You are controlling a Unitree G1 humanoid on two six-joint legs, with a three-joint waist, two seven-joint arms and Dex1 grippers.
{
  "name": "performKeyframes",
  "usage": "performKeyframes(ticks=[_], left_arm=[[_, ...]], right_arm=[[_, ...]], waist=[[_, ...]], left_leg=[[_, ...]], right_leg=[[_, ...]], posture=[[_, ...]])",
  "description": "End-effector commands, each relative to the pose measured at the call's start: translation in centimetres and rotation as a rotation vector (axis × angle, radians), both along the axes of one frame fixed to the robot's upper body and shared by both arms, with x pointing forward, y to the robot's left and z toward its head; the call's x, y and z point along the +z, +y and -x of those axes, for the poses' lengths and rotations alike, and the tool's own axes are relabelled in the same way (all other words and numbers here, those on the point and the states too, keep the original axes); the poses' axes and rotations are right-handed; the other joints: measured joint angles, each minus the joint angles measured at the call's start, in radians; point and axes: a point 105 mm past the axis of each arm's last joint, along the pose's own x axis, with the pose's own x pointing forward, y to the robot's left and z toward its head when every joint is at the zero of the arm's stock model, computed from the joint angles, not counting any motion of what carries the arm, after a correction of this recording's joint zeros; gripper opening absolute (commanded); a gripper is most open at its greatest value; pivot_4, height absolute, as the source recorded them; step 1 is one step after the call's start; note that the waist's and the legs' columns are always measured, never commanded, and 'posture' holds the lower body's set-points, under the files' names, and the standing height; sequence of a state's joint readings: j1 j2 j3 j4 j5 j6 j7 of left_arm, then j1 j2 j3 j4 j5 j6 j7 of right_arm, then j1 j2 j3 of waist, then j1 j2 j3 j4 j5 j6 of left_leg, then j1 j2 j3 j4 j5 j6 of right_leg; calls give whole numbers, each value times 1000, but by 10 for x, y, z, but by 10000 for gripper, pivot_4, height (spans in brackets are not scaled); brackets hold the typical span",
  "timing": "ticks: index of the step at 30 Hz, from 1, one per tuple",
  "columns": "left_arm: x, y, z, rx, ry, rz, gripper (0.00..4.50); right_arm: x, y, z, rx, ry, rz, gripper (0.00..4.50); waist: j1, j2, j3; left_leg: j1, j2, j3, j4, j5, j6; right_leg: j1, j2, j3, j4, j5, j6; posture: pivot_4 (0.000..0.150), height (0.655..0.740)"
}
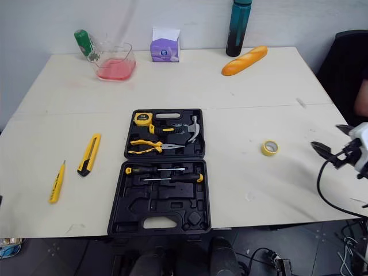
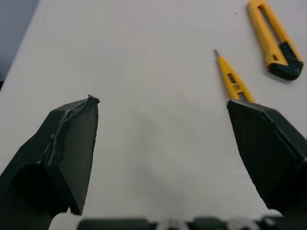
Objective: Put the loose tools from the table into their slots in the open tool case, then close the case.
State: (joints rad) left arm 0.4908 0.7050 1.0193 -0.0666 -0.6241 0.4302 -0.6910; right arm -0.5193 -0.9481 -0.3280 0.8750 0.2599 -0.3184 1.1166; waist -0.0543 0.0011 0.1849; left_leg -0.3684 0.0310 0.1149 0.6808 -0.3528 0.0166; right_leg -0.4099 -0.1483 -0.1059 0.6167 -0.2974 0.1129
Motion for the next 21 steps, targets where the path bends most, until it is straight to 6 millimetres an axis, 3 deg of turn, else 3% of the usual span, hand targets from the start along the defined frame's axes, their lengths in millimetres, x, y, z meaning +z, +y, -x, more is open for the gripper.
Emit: performKeyframes(ticks=[1, 11, 17, 21], left_arm=[[15, -11, -9, -37, -4, -12, 45000], [9, -41, -35, -62, 121, 61, 45000], [-2, -73, -57, -50, 251, 92, 45000], [-6, -83, -64, -35, 303, 117, 45000]], right_arm=[[32, 34, -5, 150, -107, -24, 44409], [51, 117, -6, 420, -114, -98, 44409], [50, 166, 24, 740, -143, -112, 44409], [49, 185, 35, 850, -126, -129, 44409]], waist=[[1, 0, 0], [20, -1, 0], [30, -2, -1], [29, -3, -1]], left_leg=[[0, 0, 0, 0, 0, 0], [0, 0, 0, 1, 0, 0], [-1, -1, -1, 1, 1, 0], [-1, -1, -1, 1, 1, 1]], right_leg=[[0, 0, 0, 0, 0, 0], [0, 0, 1, 2, 0, 0], [0, 0, 1, 4, 0, 0], [0, 1, 0, 5, 0, 0]], posture=[[1500, 7400], [1500, 7400], [1500, 7400], [1500, 7400]])
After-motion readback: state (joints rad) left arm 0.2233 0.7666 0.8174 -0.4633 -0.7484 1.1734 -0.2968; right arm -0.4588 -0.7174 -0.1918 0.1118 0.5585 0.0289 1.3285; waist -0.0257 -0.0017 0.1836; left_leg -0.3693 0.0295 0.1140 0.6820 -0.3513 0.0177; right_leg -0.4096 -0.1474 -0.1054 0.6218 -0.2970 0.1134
